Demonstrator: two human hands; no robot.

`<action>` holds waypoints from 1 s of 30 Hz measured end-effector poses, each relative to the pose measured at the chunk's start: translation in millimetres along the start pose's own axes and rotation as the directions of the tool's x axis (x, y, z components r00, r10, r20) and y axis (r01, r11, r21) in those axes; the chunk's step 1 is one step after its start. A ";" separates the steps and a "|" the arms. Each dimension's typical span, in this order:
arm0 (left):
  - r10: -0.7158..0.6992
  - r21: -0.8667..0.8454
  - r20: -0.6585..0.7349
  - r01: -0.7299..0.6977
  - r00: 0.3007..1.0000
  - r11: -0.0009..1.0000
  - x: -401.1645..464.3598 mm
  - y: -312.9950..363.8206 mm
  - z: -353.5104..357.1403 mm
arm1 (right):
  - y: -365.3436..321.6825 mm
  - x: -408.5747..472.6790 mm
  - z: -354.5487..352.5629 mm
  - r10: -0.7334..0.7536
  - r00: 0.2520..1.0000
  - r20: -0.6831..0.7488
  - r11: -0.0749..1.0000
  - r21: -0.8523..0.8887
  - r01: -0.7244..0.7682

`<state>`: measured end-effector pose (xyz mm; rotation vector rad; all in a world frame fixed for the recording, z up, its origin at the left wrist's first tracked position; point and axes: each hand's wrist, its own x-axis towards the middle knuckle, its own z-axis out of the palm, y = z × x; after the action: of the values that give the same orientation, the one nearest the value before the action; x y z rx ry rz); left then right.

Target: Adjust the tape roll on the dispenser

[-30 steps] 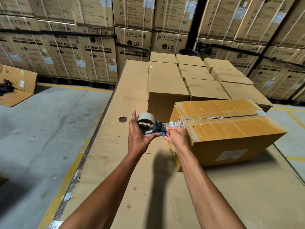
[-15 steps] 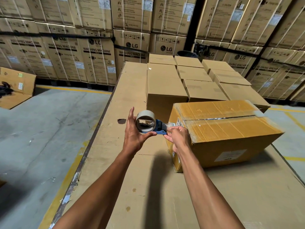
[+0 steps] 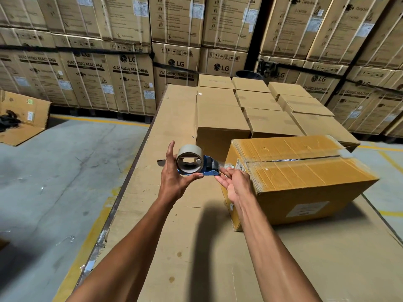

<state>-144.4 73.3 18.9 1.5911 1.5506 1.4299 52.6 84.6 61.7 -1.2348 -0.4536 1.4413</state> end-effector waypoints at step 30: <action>-0.089 0.056 0.096 0.084 0.991 0.995 7.6 -77.0 -11.0 | 51.1 67.6 -1.0 0.235 0.972 -0.006 0.961 -0.147 -0.234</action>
<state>-186.9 94.8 -43.1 1.5791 1.5910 1.2558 40.8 129.1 -9.5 -1.4375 -0.4385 1.6389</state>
